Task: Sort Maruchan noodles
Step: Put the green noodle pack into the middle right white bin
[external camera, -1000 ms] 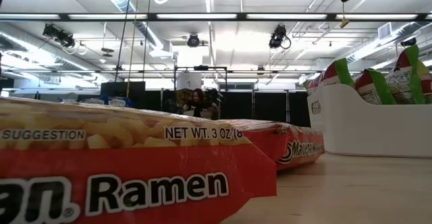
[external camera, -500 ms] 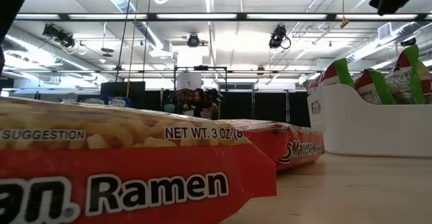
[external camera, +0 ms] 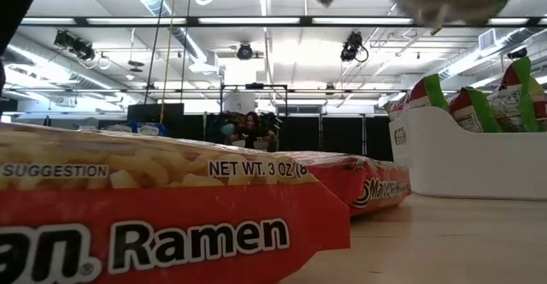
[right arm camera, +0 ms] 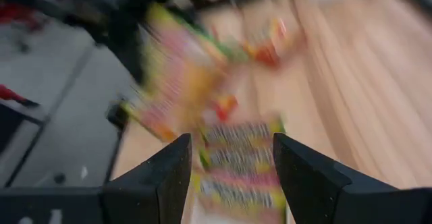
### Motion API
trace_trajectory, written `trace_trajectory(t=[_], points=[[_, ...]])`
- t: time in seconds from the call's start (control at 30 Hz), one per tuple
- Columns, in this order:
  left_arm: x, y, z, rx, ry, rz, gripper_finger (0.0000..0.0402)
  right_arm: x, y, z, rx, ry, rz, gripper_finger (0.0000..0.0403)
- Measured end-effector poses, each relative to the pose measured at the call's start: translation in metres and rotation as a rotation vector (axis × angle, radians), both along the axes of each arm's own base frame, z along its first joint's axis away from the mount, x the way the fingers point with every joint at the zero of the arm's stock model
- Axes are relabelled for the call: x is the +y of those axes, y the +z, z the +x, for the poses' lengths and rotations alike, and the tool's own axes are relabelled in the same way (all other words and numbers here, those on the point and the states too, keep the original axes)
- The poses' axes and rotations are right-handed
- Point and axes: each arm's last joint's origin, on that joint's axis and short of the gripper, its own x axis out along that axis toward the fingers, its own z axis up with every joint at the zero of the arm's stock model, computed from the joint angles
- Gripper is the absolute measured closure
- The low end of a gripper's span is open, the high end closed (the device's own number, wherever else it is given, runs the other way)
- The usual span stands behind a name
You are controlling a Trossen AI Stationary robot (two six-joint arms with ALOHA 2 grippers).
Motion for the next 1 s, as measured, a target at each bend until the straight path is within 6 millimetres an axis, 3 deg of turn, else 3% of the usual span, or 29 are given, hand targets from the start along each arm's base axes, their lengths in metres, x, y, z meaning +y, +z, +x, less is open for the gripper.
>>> trace_trajectory(t=[0.13, 0.3, 0.4, 0.5, 0.63, 0.77, 1.0], points=[[0.014, -0.008, 0.005, -0.02, 0.245, -0.193, 0.0267, 0.0, 0.012, 0.007, -0.132, 0.066, -0.11, 0.0195], [0.041, -0.003, 0.01, -0.076, 0.348, -0.218, 0.026, 0.001, 0.02, 0.022, -0.248, 0.17, -0.361, 0.0197], [0.067, -0.001, 0.015, -0.102, 0.378, -0.31, 0.0267, 0.0, 0.027, 0.033, -0.32, 0.183, -0.558, 0.0197], [0.096, -0.003, 0.017, -0.057, 0.33, -0.364, 0.0269, -0.003, 0.03, 0.043, -0.329, 0.155, -0.757, 0.0197], [0.132, -0.005, 0.016, 0.007, 0.222, -0.29, 0.0269, -0.008, 0.029, 0.058, -0.257, 0.054, -0.888, 0.0195], [0.154, -0.013, 0.01, 0.132, 0.021, -0.212, 0.0269, -0.012, 0.021, 0.077, -0.122, 0.049, -0.827, 0.0193], [0.165, -0.027, -0.006, 0.31, -0.338, -0.043, 0.0268, -0.015, 0.015, 0.116, 0.199, 0.202, -0.617, 0.0192]])
